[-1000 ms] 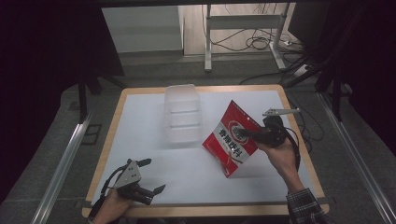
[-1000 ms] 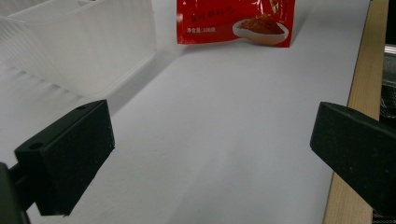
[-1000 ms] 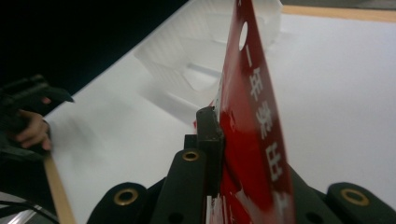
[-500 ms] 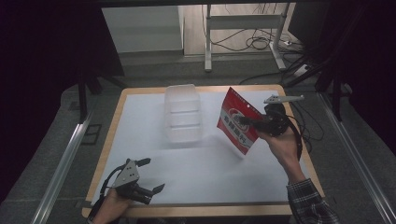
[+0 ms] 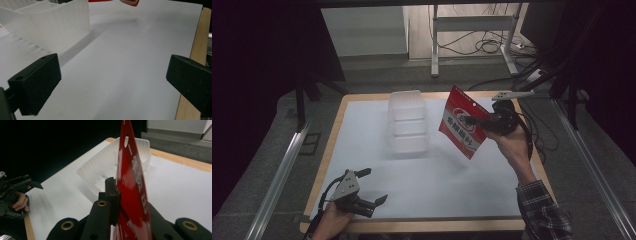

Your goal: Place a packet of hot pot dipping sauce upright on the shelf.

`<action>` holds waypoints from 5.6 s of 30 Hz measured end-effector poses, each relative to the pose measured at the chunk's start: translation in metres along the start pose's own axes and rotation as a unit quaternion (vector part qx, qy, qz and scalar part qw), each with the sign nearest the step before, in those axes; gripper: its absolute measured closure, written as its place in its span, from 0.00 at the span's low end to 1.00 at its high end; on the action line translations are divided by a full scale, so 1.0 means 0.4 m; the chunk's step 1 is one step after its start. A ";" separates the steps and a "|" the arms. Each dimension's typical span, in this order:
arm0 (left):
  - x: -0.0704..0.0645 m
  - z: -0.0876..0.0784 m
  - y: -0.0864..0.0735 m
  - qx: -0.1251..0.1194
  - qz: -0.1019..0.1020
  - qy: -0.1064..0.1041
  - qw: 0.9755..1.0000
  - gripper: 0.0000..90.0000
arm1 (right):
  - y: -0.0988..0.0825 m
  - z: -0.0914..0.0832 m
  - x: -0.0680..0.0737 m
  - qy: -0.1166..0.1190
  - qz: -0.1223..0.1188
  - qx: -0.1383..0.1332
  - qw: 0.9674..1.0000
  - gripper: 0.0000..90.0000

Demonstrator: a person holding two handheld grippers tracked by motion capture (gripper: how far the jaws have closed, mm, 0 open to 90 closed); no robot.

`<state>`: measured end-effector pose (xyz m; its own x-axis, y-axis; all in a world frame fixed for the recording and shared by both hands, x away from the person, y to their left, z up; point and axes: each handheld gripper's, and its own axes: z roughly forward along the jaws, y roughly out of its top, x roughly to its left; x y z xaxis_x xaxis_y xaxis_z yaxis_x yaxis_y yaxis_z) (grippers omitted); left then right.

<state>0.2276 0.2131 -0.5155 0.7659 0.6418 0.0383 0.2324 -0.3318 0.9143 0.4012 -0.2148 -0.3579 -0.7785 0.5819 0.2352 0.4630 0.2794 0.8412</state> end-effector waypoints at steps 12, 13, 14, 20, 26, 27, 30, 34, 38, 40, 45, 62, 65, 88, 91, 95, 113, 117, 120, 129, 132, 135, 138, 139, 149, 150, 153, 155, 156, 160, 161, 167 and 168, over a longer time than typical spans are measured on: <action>0.006 -0.004 0.001 0.002 -0.015 0.001 1.000 0.00 | 0.068 0.027 0.007 0.034 -0.015 -0.001 0.999 0.97; 0.005 -0.004 0.001 0.002 -0.015 0.001 1.000 0.00 | 0.068 0.027 0.007 0.034 -0.015 -0.001 0.999 0.97; 0.005 -0.003 0.001 0.004 -0.015 0.001 1.000 0.00 | 0.078 0.033 0.012 0.039 -0.019 0.000 0.999 0.97; 0.009 -0.003 -0.001 0.004 -0.019 0.000 1.000 0.00 | 0.099 0.052 0.025 0.053 -0.027 0.005 0.998 0.97; 0.007 -0.001 -0.001 0.005 -0.017 -0.003 1.000 0.00 | 0.118 0.100 0.038 0.068 -0.038 0.024 0.997 0.97; 0.007 -0.001 -0.001 0.005 -0.017 -0.003 1.000 0.00 | 0.118 0.100 0.038 0.068 -0.038 0.024 0.997 0.97; 0.008 -0.001 -0.001 0.007 -0.018 -0.004 1.000 0.00 | 0.126 0.125 0.037 0.077 -0.042 0.032 0.996 0.97; 0.009 -0.001 -0.001 0.007 -0.021 -0.005 1.000 0.00 | 0.137 0.161 0.033 0.083 -0.047 0.044 0.994 0.97; 0.009 -0.001 -0.001 0.006 -0.020 -0.005 1.000 0.00 | 0.148 0.195 0.031 0.092 -0.052 0.055 0.993 0.97; 0.009 -0.001 -0.001 0.006 -0.020 -0.005 1.000 0.00 | 0.154 0.212 0.029 0.095 -0.051 0.061 0.992 0.97; 0.009 -0.001 -0.002 0.006 -0.021 -0.006 1.000 0.00 | 0.172 0.260 0.031 0.100 -0.055 0.070 0.991 0.97; 0.008 -0.001 -0.001 0.008 -0.020 -0.008 1.000 0.00 | 0.232 0.376 0.099 0.121 -0.085 0.083 0.985 0.97; 0.008 -0.001 -0.001 0.008 -0.020 -0.009 1.000 0.00 | 0.236 0.388 0.108 0.122 -0.090 0.084 0.985 0.97; 0.005 -0.001 -0.001 0.009 -0.021 -0.011 1.000 0.00 | 0.153 0.468 0.074 0.094 -0.077 0.119 0.986 0.97; 0.006 -0.001 -0.001 0.010 -0.019 -0.011 1.000 0.00 | 0.152 0.464 0.079 0.084 -0.085 0.114 0.986 0.95; 0.005 0.000 -0.001 0.011 -0.018 -0.011 1.000 0.00 | 0.152 0.461 0.090 0.067 -0.100 0.108 0.987 0.92; 0.004 0.003 -0.002 0.012 -0.018 -0.013 1.000 0.00 | 0.150 0.435 0.110 0.039 -0.108 0.086 0.990 0.58; 0.004 0.004 -0.002 0.011 -0.019 -0.012 1.000 0.00 | 0.150 0.430 0.115 0.032 -0.112 0.083 0.990 0.48; 0.004 0.004 -0.002 0.012 -0.019 -0.012 1.000 0.00 | 0.148 0.425 0.118 0.030 -0.118 0.083 0.989 0.41; 0.005 0.005 -0.002 0.014 -0.018 -0.011 1.000 0.00 | 0.136 0.411 0.119 0.022 -0.127 0.083 0.988 0.29; 0.004 0.005 -0.002 0.014 -0.019 -0.012 1.000 0.00 | 0.134 0.404 0.120 0.020 -0.135 0.080 0.987 0.25; 0.004 0.005 -0.002 0.016 -0.018 -0.012 1.000 0.00 | 0.132 0.396 0.122 0.024 -0.134 0.077 0.988 0.21; 0.004 0.006 -0.002 0.016 -0.018 -0.012 1.000 0.00 | 0.131 0.386 0.126 0.026 -0.137 0.069 0.988 0.16; 0.004 0.006 -0.002 0.016 -0.018 -0.012 1.000 0.00 | 0.131 0.384 0.126 0.027 -0.136 0.067 0.988 0.14; 0.003 0.007 -0.002 0.016 -0.016 -0.012 1.000 0.00 | 0.123 0.349 0.123 0.027 -0.126 0.061 0.990 0.08; 0.003 0.007 -0.002 0.017 -0.016 -0.012 1.000 0.00 | 0.122 0.347 0.122 0.026 -0.125 0.059 0.990 0.07; 0.003 0.007 -0.002 0.017 -0.016 -0.012 1.000 0.00 | 0.116 0.337 0.120 0.030 -0.118 0.056 0.991 0.05; 0.004 0.007 -0.002 0.017 -0.016 -0.013 1.000 0.00 | 0.112 0.330 0.120 0.026 -0.119 0.054 0.991 0.04; 0.003 0.007 -0.002 0.016 -0.016 -0.012 1.000 0.00 | 0.110 0.327 0.119 0.025 -0.120 0.054 0.991 0.03; 0.003 0.007 -0.002 0.017 -0.016 -0.012 1.000 0.00 | 0.101 0.318 0.118 0.022 -0.123 0.053 0.991 0.01; 0.003 0.007 -0.002 0.017 -0.017 -0.012 1.000 0.00 | 0.098 0.316 0.118 0.021 -0.122 0.053 0.991 0.01; 0.003 0.007 -0.002 0.017 -0.016 -0.012 1.000 0.00 | 0.079 0.307 0.113 0.013 -0.128 0.049 0.990 0.00; 0.003 0.008 -0.002 0.017 -0.016 -0.012 1.000 0.00 | 0.075 0.306 0.112 0.012 -0.128 0.049 0.990 0.00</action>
<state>0.2302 0.2120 -0.5173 0.7722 0.6354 -0.0009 0.2769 -0.3352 0.9005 0.4320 -0.0869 -0.3814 -0.8853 0.4640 0.0327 0.2870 0.4896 0.8234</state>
